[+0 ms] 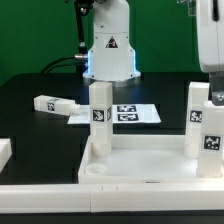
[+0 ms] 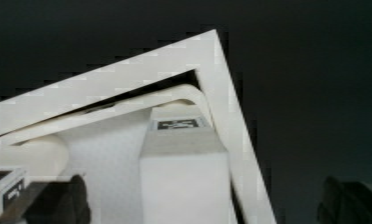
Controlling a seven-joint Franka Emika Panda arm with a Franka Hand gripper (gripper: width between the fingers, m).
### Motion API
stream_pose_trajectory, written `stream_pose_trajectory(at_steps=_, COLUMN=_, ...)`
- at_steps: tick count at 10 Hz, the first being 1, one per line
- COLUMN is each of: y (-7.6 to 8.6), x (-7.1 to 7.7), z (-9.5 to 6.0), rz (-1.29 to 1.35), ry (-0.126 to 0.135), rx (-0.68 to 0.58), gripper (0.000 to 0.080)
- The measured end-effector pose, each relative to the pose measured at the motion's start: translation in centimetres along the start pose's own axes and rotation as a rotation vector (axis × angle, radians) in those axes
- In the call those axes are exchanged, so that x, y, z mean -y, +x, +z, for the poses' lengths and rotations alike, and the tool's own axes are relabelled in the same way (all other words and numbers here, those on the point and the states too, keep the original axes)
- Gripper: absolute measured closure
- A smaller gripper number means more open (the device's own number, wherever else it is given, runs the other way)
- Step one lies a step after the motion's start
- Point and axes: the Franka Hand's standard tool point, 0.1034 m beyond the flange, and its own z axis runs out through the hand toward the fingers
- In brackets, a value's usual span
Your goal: Assemble desk
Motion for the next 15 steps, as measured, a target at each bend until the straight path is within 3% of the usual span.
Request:
stream_pose_trajectory(at_steps=4, y=0.2, x=0.0, z=0.1, rz=-0.048, ry=-0.001, rx=-0.001, gripper=0.015)
stream_pose_trajectory(at_steps=5, y=1.1, x=0.1, z=-0.6, rz=-0.092, ry=0.006, rx=0.009, gripper=0.015)
stream_pose_trajectory(at_steps=7, y=4.6, x=0.7, z=-3.6, rz=-0.279, ry=0.024, rx=0.027, gripper=0.015)
stream_pose_trajectory(at_steps=12, y=5.3, x=0.7, z=-3.8, rz=-0.365, ry=0.033, rx=0.031, gripper=0.015)
stream_pose_trajectory(at_steps=14, y=10.7, x=1.3, z=-6.5, rz=-0.37, ry=0.046, rx=0.052, gripper=0.015)
stream_pose_trajectory(at_steps=15, y=14.0, x=0.4, z=-6.9, rz=-0.366, ry=0.04, rx=0.053, gripper=0.015)
